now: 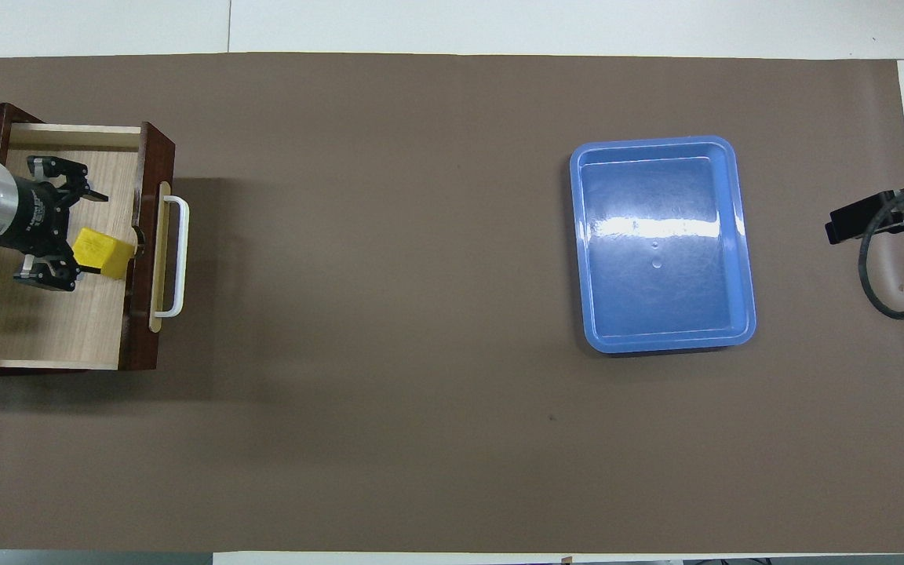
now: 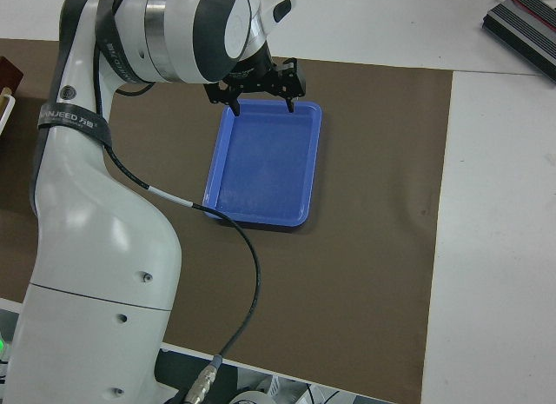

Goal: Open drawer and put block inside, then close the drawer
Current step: 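Push the drawer closed with the left gripper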

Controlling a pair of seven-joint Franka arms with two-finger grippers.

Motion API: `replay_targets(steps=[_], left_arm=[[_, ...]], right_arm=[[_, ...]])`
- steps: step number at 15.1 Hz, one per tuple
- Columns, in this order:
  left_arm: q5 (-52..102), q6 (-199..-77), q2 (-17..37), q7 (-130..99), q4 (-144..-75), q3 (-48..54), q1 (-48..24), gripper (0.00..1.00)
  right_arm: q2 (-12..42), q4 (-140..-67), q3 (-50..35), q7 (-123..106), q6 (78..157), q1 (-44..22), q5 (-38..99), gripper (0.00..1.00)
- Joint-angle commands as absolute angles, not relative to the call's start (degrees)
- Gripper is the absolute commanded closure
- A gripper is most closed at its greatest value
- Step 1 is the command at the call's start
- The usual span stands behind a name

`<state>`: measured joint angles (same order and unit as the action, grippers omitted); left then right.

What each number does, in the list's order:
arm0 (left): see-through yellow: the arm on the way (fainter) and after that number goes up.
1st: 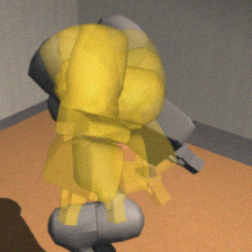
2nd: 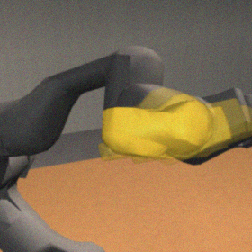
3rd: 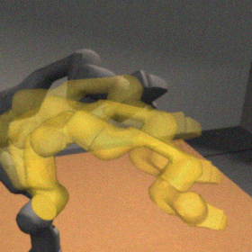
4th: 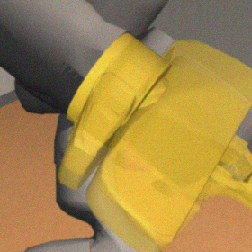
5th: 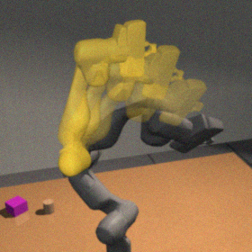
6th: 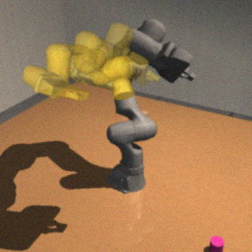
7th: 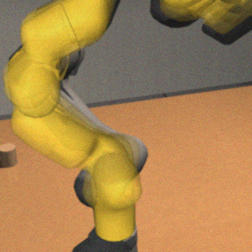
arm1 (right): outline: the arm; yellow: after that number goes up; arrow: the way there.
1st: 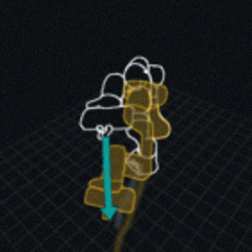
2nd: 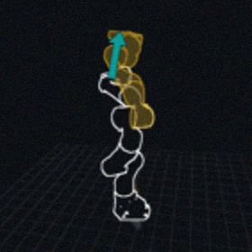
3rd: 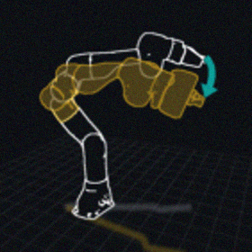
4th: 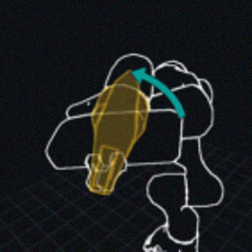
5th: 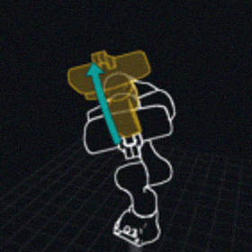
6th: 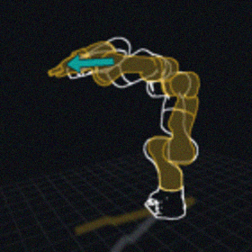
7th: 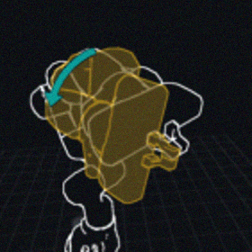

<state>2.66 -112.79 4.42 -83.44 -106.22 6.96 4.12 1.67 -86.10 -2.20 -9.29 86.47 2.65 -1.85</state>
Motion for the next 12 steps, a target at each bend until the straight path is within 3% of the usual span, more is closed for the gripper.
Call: replay_targets(steps=[1,5,12], left_arm=[[1.2,-112.5,4.8,-89.4,-105.9,6.5,-2.0,0.00],[-2.0,-117.0,4.8,-90.7,-110.9,6.5,-3.2,0.00],[-4.4,-117.4,5.4,-86.5,-110.2,6.2,2.2,0.00]], right_arm=[[-1.5,-89.8,-2.0,-10.4,87.2,3.6,-2.8,0.00],[-0.8,-91.4,-1.9,-9.3,87.1,4.7,-1.8,0.00],[-0.4,-93.2,-1.9,-5.2,87.7,4.7,-0.5,0.00]])
